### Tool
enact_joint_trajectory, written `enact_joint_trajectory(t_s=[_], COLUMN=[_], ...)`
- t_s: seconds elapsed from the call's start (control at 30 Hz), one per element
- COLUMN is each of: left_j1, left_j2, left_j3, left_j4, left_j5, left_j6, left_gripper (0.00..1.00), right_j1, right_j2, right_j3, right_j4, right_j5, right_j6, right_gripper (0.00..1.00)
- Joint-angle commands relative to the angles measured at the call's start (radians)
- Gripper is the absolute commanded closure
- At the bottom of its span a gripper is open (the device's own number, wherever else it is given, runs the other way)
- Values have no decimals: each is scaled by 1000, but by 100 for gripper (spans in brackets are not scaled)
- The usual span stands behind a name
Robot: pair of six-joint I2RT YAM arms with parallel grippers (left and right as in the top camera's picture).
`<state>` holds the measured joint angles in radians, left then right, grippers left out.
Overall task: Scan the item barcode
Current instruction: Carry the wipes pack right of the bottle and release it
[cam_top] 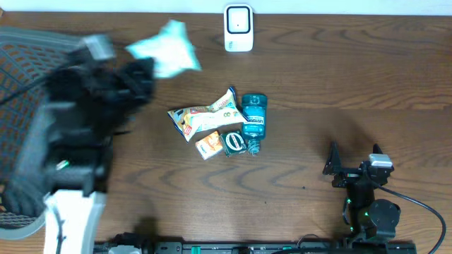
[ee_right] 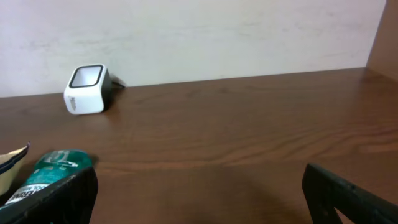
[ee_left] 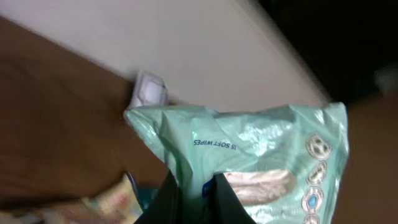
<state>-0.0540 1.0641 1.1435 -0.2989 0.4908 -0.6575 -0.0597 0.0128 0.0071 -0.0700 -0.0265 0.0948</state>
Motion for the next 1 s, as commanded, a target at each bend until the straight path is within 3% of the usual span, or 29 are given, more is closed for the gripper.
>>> enact_joint_trajectory(t_s=[0.0,0.17,0.47,0.67,0.87,0.9,0.97], left_j1=[-238,-432,-602,-663,-716,-725,-737], left_j2=[125,314,657,801,841,841,841], left_j3=[13,13,13,13,13,13,13], left_j4=[12,121,419,487,492,496,495], left_j5=[-243,-336,-347,-346,-346,-346,-346], left_j6=[28,-75,-434,-723,-826,-825,-816], left_gripper=[93,93,93,93,93,91,50], right_j1=[2,2,2,2,2,2,2], right_j2=[0,0,0,0,0,0,0], right_j3=[-2,-2,-2,-2,-2,-2,-2], right_j4=[-3,-3,-3,-3,-3,-3,-3], right_j5=[-2,-2,-2,-2,-2,-2,-2], right_j6=[5,5,5,5,5,5,5], right_gripper=[1,1,1,1,1,1,1])
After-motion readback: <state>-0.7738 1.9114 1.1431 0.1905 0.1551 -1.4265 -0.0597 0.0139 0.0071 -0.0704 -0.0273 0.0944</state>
